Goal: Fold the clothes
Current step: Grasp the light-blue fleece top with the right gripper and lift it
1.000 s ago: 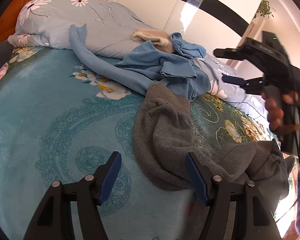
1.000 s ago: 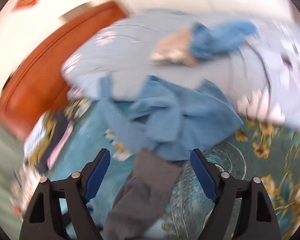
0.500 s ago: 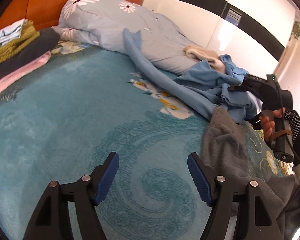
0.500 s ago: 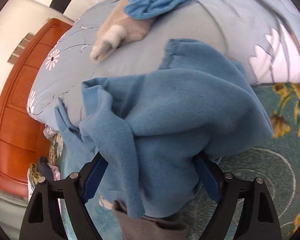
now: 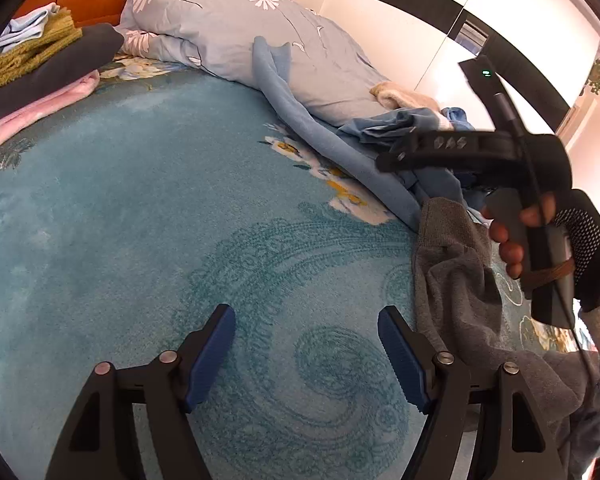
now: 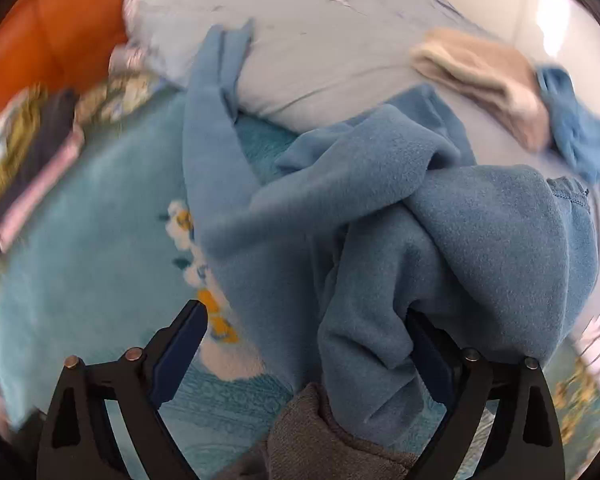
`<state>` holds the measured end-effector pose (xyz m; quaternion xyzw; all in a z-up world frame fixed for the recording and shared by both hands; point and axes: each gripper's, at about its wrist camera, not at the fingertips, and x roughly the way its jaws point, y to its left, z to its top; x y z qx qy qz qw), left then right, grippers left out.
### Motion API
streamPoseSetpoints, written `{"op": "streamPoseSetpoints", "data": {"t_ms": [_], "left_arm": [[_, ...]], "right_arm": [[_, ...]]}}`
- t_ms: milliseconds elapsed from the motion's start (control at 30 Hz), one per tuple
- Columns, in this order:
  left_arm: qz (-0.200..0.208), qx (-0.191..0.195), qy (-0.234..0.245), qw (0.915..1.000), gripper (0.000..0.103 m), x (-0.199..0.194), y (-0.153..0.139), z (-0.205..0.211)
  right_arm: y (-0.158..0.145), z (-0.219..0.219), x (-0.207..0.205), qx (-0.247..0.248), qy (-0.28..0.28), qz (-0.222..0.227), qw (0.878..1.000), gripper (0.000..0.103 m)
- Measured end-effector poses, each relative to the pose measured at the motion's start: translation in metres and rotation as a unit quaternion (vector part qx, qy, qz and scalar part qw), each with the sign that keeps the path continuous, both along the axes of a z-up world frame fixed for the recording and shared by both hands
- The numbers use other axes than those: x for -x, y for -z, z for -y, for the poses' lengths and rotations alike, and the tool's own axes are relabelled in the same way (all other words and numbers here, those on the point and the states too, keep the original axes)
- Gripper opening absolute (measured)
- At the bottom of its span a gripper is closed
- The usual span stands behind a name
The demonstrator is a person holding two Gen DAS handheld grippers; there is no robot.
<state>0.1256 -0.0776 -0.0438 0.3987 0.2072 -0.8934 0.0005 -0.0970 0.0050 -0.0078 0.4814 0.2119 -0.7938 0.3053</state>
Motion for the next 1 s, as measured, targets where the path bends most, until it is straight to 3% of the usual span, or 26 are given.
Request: {"op": "streamPoseSetpoints", "data": {"t_ms": [133, 300, 400, 633, 800, 900, 1000], "left_arm": [[-0.002, -0.006, 0.001, 1.0, 0.078, 0.001, 0.0, 0.0], [-0.003, -0.007, 0.004, 1.0, 0.079, 0.001, -0.001, 0.001], [-0.001, -0.011, 0.004, 0.9999, 0.079, 0.0, 0.0, 0.002], [-0.006, -0.003, 0.001, 1.0, 0.079, -0.001, 0.0, 0.0], [-0.008, -0.006, 0.001, 0.9999, 0.079, -0.001, 0.001, 0.001], [-0.01, -0.002, 0.002, 1.0, 0.08, -0.001, 0.001, 0.0], [-0.013, 0.0, 0.005, 0.9999, 0.082, -0.002, 0.001, -0.001]], "right_arm": [[0.011, 0.012, -0.006, -0.058, -0.017, -0.041, 0.997, 0.1], [0.01, 0.005, 0.013, -0.06, 0.027, -0.056, 0.996, 0.098], [0.003, -0.012, 0.037, -0.032, 0.077, -0.045, 0.995, 0.089], [-0.017, -0.044, 0.072, 0.048, 0.143, 0.004, 0.989, 0.039], [-0.038, -0.053, 0.079, 0.127, 0.176, 0.028, 0.976, 0.029], [-0.067, -0.069, 0.093, 0.171, 0.194, 0.016, 0.966, 0.026], [-0.111, -0.085, 0.107, 0.212, 0.228, -0.025, 0.95, 0.025]]}}
